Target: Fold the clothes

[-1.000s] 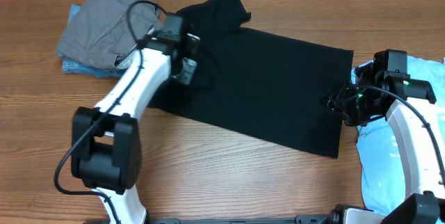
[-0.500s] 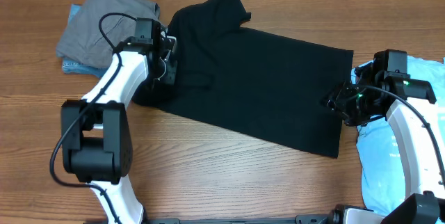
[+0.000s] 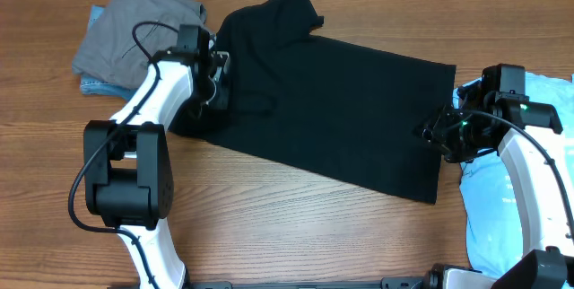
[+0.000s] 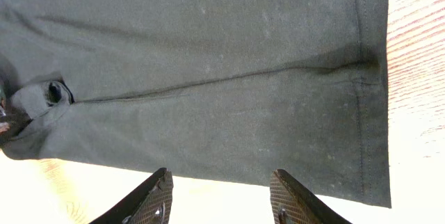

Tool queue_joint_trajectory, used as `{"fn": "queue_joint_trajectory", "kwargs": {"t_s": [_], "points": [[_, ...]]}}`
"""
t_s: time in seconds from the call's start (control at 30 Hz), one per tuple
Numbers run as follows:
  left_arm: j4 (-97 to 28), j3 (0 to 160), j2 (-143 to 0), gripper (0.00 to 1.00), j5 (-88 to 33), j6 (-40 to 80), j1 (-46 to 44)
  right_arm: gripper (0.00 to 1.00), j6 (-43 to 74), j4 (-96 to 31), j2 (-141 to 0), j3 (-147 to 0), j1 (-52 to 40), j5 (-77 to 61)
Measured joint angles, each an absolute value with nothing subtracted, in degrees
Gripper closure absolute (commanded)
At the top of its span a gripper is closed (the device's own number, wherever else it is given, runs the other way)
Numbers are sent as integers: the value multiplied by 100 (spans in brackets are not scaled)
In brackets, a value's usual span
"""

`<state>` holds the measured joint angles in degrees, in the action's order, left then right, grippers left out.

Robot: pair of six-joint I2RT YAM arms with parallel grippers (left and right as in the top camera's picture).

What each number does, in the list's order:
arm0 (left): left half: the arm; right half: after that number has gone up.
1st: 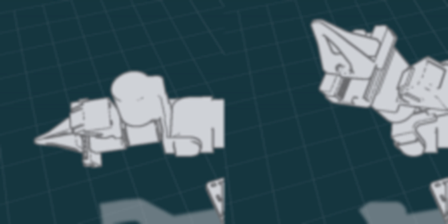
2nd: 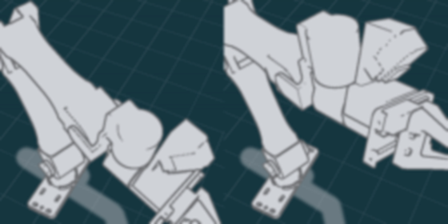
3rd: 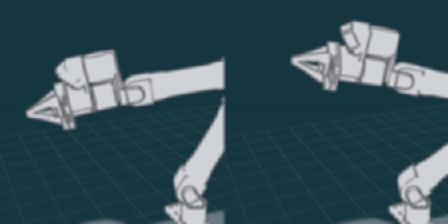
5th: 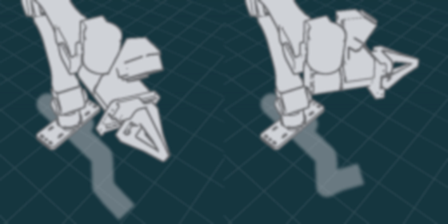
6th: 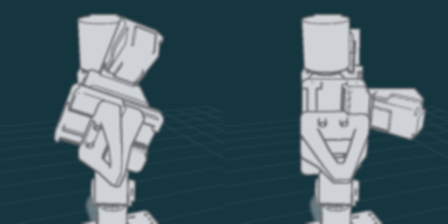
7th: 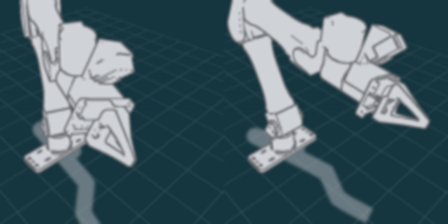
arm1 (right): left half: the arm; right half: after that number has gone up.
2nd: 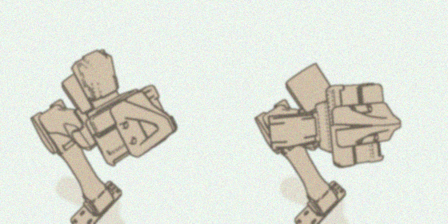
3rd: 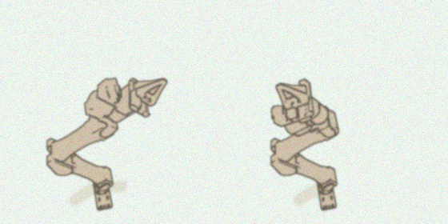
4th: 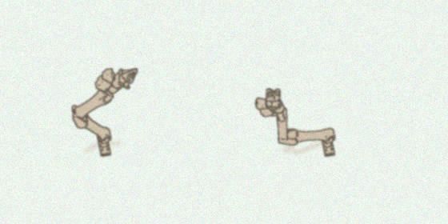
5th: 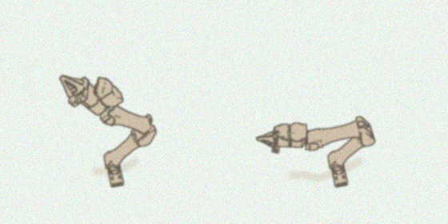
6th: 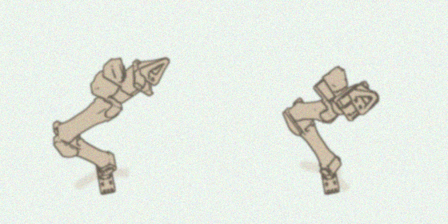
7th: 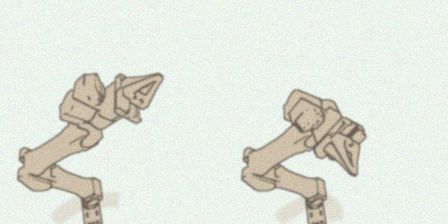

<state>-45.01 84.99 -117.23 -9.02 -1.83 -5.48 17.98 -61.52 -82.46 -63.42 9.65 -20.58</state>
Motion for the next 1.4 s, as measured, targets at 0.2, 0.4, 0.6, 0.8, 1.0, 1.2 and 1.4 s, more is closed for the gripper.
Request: {"fn": "queue_joint_trajectory", "kwargs": {"t_s": [0.2,0.4,0.6,0.8,1.0,1.2,1.4], "points": [[-4674,9386,-11727,91,-899,-185,-548,51,1800,-6147,-8246,-6342,965,-2058],[-5181,9426,-11727,66,-775,-148,-552,51,1798,-6154,-8246,-6342,965,-2058],[-4930,8659,-11736,53,-681,-115,-552,51,1798,-6156,-8246,-6342,965,-2060],[-4624,8145,-11745,46,-661,-27,-552,51,1798,-6156,-8246,-6342,965,-2058],[-4248,8141,-11745,55,-620,8,-552,51,1798,-6176,-8246,-6342,965,-2058],[-4010,8138,-11745,96,-598,152,-552,51,1798,-6200,-8246,-6342,965,-2060],[-3979,8138,-11745,96,-598,156,-552,51,1800,-6206,-8246,-6342,965,-2058]]}}
